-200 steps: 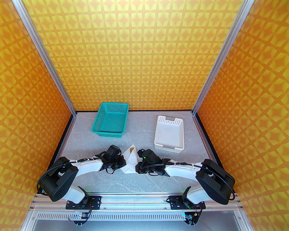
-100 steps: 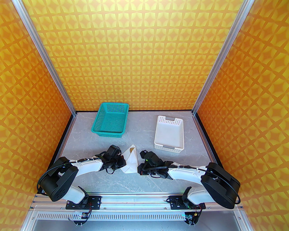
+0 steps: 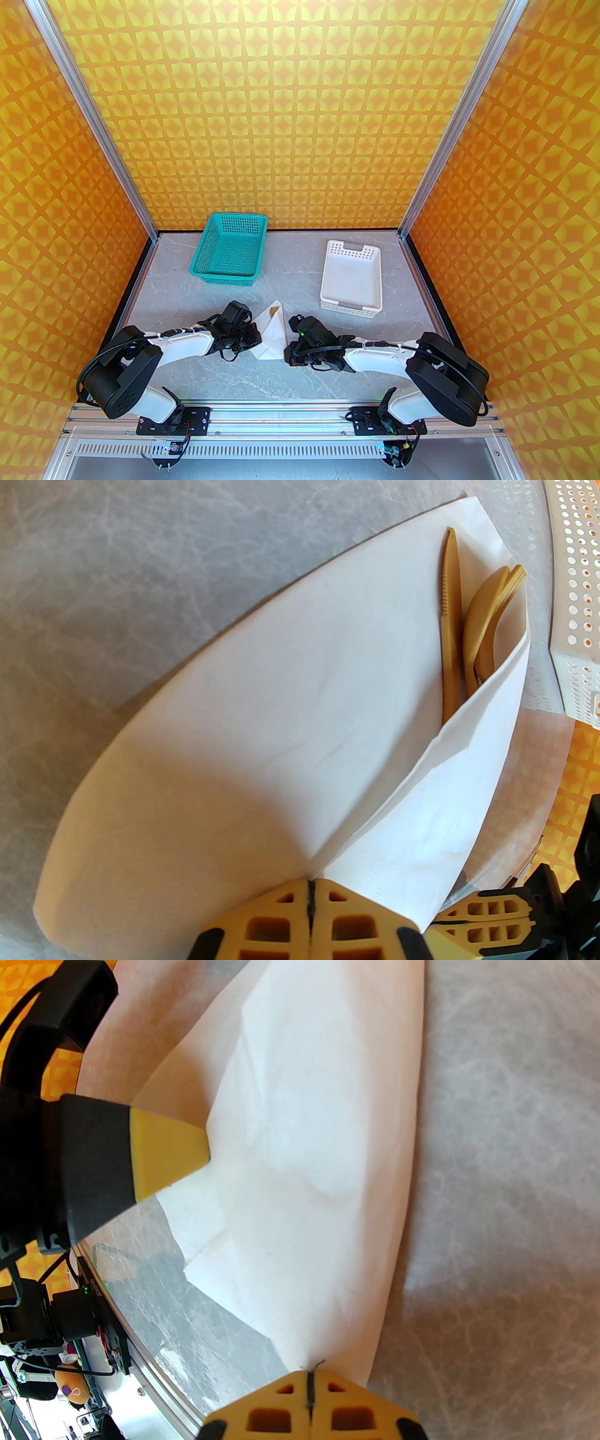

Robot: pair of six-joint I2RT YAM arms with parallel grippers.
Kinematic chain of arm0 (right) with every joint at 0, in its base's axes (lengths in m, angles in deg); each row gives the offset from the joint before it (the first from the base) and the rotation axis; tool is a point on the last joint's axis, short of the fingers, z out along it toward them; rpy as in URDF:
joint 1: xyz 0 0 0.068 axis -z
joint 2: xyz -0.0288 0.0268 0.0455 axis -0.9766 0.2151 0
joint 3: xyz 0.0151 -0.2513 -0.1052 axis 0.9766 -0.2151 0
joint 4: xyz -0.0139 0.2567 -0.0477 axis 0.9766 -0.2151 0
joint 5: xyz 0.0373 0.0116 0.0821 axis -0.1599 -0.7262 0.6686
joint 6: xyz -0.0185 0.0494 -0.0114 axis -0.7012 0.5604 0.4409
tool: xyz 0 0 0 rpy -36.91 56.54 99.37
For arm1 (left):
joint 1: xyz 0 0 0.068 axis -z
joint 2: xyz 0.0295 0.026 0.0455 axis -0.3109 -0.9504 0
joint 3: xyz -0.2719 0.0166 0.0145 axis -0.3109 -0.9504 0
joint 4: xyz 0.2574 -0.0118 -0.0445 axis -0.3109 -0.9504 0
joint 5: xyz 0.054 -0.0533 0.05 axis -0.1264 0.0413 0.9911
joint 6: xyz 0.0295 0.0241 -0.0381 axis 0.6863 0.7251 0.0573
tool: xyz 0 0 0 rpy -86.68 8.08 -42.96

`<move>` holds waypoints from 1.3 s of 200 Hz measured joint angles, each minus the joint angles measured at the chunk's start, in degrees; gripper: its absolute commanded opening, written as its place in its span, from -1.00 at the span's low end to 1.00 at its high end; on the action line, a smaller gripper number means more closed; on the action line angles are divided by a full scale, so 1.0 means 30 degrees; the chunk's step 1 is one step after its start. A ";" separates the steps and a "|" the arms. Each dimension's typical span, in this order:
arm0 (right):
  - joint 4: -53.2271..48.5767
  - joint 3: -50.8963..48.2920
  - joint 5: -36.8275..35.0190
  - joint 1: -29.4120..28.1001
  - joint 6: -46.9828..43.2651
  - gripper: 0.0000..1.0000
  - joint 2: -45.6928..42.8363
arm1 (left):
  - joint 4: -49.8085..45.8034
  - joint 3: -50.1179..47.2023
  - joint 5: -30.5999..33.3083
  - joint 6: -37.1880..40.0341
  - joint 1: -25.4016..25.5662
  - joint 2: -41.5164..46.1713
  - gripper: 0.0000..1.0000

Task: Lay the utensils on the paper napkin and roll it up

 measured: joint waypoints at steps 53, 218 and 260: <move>0.0328 -0.0029 -0.0022 -0.0015 0.0138 -0.99 0.0474 | -0.0007 0.0000 0.0007 0.0051 0.0000 0.0000 -1.00; 0.1180 0.0058 -0.0029 -0.0029 0.0430 -1.00 0.1042 | -0.3147 0.0860 0.1239 0.1668 -0.0750 0.3315 -0.83; 0.1086 0.0109 -0.0058 -0.0029 0.0423 -1.00 0.1042 | -0.1705 0.1202 -0.0554 0.1661 -0.0321 0.2433 -0.95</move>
